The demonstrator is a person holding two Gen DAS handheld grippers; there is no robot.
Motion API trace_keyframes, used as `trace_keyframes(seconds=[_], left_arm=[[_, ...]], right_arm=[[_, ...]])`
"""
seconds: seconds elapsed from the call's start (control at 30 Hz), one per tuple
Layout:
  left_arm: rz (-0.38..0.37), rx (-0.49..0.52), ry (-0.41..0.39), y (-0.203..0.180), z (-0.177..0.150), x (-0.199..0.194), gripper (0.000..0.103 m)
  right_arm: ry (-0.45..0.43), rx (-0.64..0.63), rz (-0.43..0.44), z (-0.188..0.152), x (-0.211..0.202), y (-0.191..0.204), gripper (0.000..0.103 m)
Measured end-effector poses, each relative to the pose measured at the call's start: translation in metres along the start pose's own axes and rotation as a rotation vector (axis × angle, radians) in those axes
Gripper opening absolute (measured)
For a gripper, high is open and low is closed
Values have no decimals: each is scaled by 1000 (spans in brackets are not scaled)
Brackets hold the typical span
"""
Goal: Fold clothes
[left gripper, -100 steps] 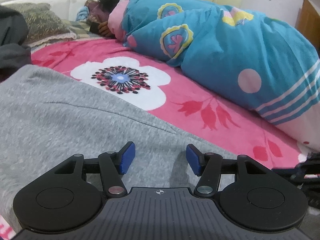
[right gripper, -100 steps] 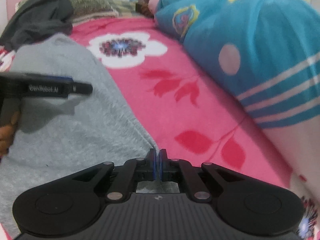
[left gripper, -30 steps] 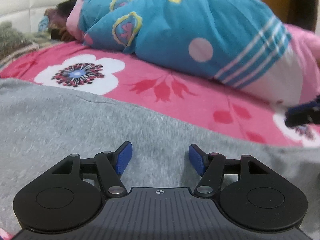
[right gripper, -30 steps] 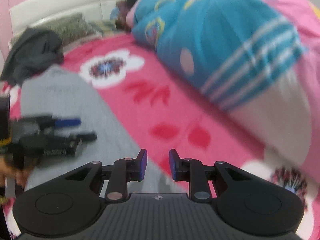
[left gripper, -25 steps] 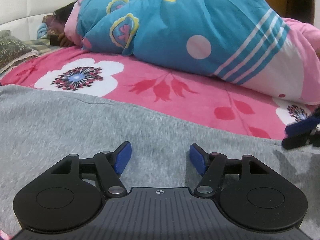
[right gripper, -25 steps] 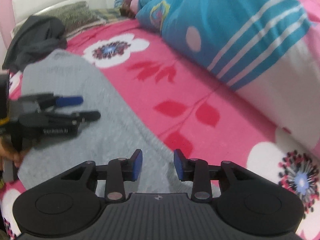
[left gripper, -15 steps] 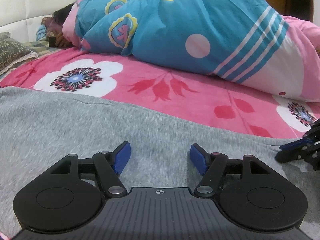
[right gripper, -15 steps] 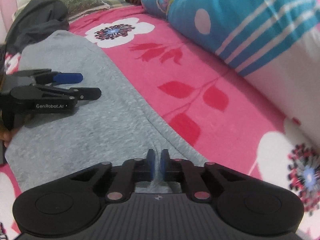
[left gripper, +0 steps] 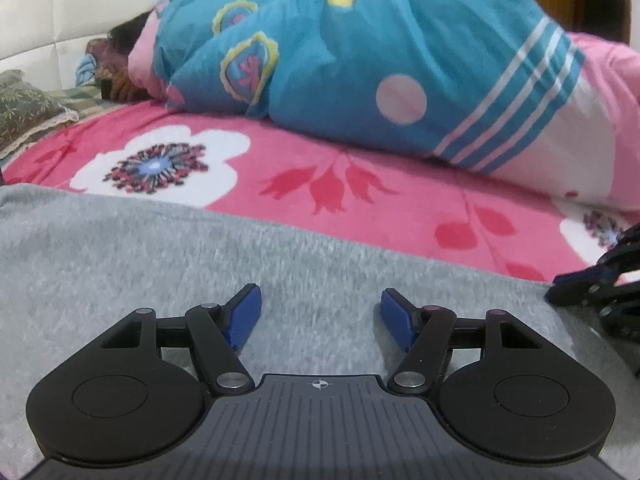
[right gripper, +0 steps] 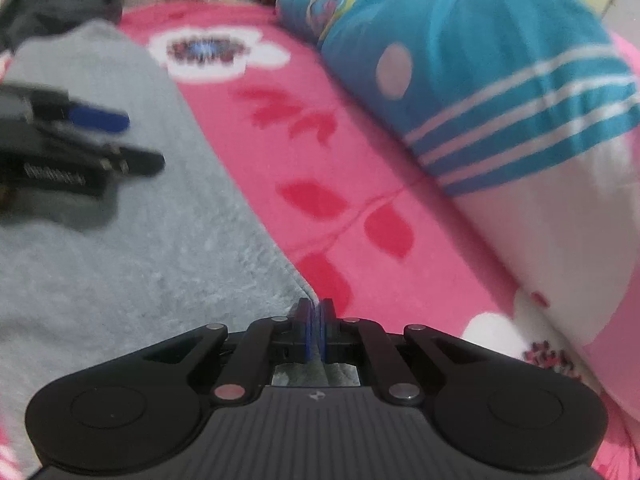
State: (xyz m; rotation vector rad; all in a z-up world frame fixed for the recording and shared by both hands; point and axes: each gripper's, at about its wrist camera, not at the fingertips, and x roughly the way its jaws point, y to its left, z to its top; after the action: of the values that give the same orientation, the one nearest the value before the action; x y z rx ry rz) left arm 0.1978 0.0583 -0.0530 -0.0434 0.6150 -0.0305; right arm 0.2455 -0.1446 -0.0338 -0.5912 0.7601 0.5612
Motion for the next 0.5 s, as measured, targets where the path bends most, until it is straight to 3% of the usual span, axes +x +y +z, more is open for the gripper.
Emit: trace_keyframes(seconds=[0.1, 0.17, 0.27, 0.37, 0.5], left_arm=[[12, 23, 0, -4, -2, 1, 67], [11, 24, 1, -3, -2, 1, 68], [8, 19, 1, -3, -2, 0, 68], [5, 14, 1, -2, -2, 0, 68], [0, 8, 2, -2, -1, -1, 68]], right_arm=[[-4, 35, 2, -4, 7, -4, 6], [-19, 139, 25, -2, -6, -23, 22], [-73, 304, -18, -6, -44, -58, 30], [-130, 502, -35, -23, -96, -91, 30], [-149, 601, -29, -55, -153, -83, 36]])
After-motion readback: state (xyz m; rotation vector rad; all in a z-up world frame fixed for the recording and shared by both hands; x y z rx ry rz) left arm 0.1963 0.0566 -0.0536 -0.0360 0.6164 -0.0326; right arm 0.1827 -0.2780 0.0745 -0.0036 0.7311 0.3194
